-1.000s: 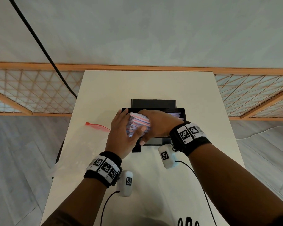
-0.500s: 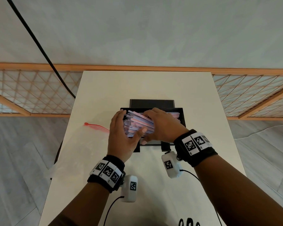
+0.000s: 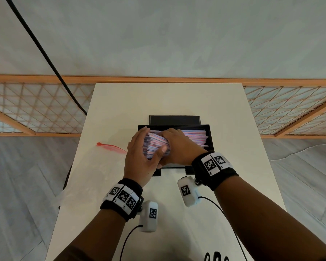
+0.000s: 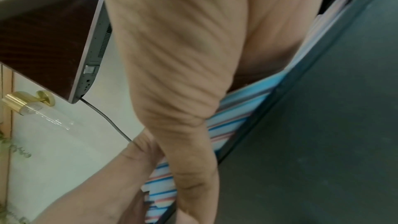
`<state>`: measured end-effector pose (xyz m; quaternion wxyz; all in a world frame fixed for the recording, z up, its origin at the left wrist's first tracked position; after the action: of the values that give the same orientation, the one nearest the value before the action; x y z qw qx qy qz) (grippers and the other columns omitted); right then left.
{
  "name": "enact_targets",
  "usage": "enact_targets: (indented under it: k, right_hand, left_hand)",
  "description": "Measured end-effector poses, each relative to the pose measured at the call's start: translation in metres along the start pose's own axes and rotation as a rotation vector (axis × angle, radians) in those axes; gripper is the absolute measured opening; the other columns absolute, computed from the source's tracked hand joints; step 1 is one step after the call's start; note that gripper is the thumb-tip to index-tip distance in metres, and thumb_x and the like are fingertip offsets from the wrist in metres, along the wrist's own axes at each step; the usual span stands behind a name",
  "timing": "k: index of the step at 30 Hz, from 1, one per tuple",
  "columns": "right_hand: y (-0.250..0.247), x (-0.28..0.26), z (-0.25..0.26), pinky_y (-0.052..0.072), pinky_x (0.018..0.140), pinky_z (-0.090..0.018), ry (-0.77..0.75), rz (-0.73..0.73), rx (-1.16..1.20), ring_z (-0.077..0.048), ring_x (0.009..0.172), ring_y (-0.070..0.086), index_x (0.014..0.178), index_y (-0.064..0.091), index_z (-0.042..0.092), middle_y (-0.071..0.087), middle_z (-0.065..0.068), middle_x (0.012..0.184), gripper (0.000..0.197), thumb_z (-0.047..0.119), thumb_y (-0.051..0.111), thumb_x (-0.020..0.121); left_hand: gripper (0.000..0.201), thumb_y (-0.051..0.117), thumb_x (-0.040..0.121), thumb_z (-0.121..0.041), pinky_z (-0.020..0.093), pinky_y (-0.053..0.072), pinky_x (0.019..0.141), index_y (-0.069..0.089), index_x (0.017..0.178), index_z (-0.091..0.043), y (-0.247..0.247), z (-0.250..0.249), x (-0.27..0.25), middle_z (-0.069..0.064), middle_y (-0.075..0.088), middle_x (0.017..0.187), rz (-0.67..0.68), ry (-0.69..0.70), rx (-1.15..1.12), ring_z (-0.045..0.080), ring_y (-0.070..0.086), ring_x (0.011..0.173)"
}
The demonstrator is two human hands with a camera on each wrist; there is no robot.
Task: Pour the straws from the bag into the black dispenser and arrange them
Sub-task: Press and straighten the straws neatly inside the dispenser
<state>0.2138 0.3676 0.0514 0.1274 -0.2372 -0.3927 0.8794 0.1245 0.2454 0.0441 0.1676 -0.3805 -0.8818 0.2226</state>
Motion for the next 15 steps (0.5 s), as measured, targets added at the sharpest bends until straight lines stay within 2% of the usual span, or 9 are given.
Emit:
enact_targets:
  k: [2,5,10,15]
  right_hand:
    - [0.0005,0.0024,0.0010,0.048,0.098,-0.049,0.020,0.026,-0.012,-0.021,0.111,0.053,0.128,0.054,0.029,0.058,0.003,0.119,0.096,0.068,0.071,0.042]
    - [-0.0042,0.0046,0.0028,0.054,0.091,-0.045,0.053,0.061,-0.011,-0.020,0.097,0.064,0.117,0.059,0.026,0.069,0.004,0.107,0.080,0.053,0.088,0.048]
    - [-0.0069,0.0069,0.0071,0.056,0.088,-0.042,0.068,0.088,-0.007,-0.018,0.094,0.065,0.115,0.058,0.025,0.070,0.004,0.102,0.077,0.046,0.093,0.050]
    - [-0.0091,0.0071,0.0088,0.051,0.085,-0.033,0.063,0.129,0.010,-0.017,0.097,0.063,0.122,0.056,0.023,0.070,0.003,0.106,0.080,0.039,0.095,0.054]
  left_hand:
    - [0.076,0.066,0.080,-0.061,0.042,0.049,0.103,0.045,0.143,-0.024,-0.0006,-0.0005,-0.0001,-0.005,0.051,0.142,0.000,0.002,-0.017,0.018,0.052,0.129]
    - [0.073,0.068,0.081,-0.057,0.041,0.050,0.102,0.046,0.142,-0.024,-0.0013,-0.0008,-0.0012,-0.006,0.052,0.140,-0.003,0.004,-0.037,0.017,0.054,0.127]
    - [0.072,0.071,0.081,-0.054,0.039,0.053,0.098,0.045,0.142,-0.026,-0.0019,-0.0014,-0.0007,-0.006,0.053,0.138,0.008,0.001,-0.049,0.016,0.056,0.123]
    - [0.073,0.071,0.081,-0.054,0.037,0.054,0.096,0.044,0.143,-0.025,-0.0030,-0.0016,-0.0013,-0.005,0.054,0.137,0.017,0.007,-0.055,0.013,0.057,0.122]
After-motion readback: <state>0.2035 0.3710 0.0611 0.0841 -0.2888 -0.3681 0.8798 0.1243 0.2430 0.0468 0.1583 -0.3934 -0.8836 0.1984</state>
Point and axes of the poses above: each hand's wrist, its own x-axis towards the middle knuckle, its own y-axis out of the palm, z = x × y, the point moved 5 cm from there along x, towards the middle knuckle
